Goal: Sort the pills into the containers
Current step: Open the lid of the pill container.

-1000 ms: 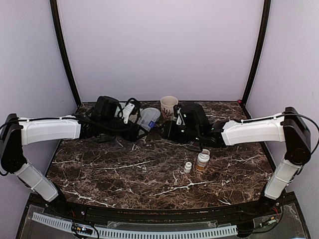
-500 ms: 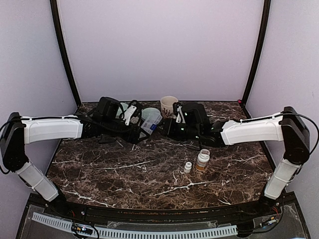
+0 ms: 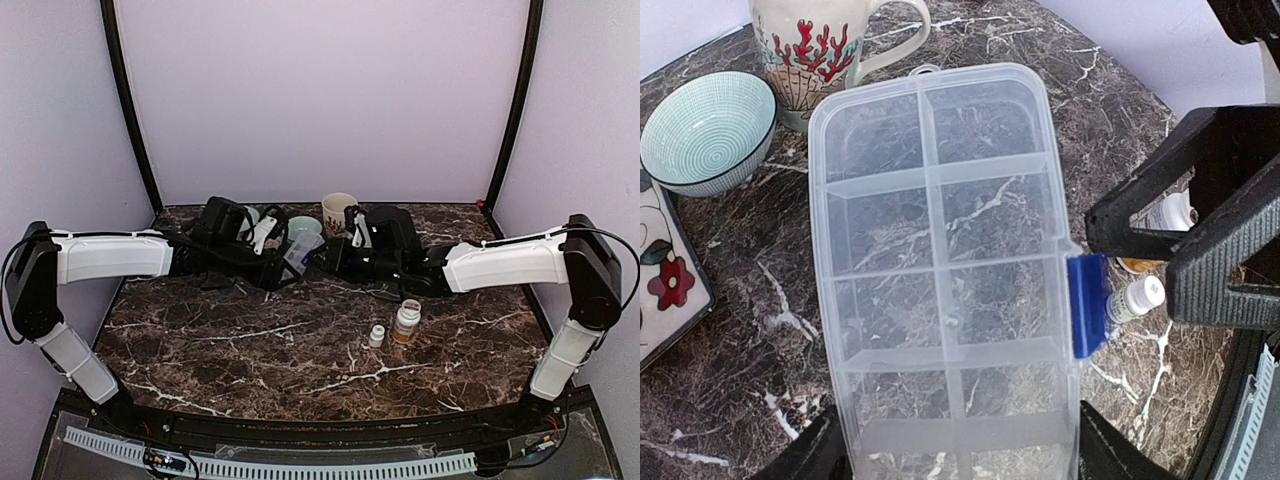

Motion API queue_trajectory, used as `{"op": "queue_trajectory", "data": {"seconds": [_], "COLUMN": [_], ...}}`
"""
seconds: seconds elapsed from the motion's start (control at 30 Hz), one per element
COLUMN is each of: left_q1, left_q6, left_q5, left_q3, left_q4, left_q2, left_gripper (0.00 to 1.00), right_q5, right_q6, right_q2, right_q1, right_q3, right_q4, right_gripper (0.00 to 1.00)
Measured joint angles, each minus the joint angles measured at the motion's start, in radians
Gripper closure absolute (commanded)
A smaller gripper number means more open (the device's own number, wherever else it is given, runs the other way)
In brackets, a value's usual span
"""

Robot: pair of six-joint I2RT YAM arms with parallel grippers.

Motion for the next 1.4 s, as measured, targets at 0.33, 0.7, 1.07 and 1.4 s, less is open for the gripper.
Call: {"op": "queue_trajectory", "data": {"seconds": [0.33,0.7,1.07,1.4], "left_q1": [0.000,0.000,-0.008,-0.022], "left_q6": [0.000,0.000,0.001,0.008], "left_q5": [-0.027,-0.028,-0.047,-0.089], "left_q3": [0.011,0.011,0.014,0.030], "left_q4": [-0.003,-0.003,-0.004,-0.023], "left_q2": [0.013,0.018,0.037,0.055], "left_gripper": [0.86,0.86,0.87,0.87], "right_q5": [-0.028,-0.053,-0.076,-0.080], "right_q6": [0.026,0.050,0.069,0.084], "right_q2": [0.000,0.049,0.066,0.066], "right_q1": [0.000,0.000,0.000,0.000], "right_q3": [-0.010,-0.003,0.015,0.018], "right_q4": [0.011,0.035,0.052,0.056], "right_gripper": [0.55,0.55,0.57,0.59]}}
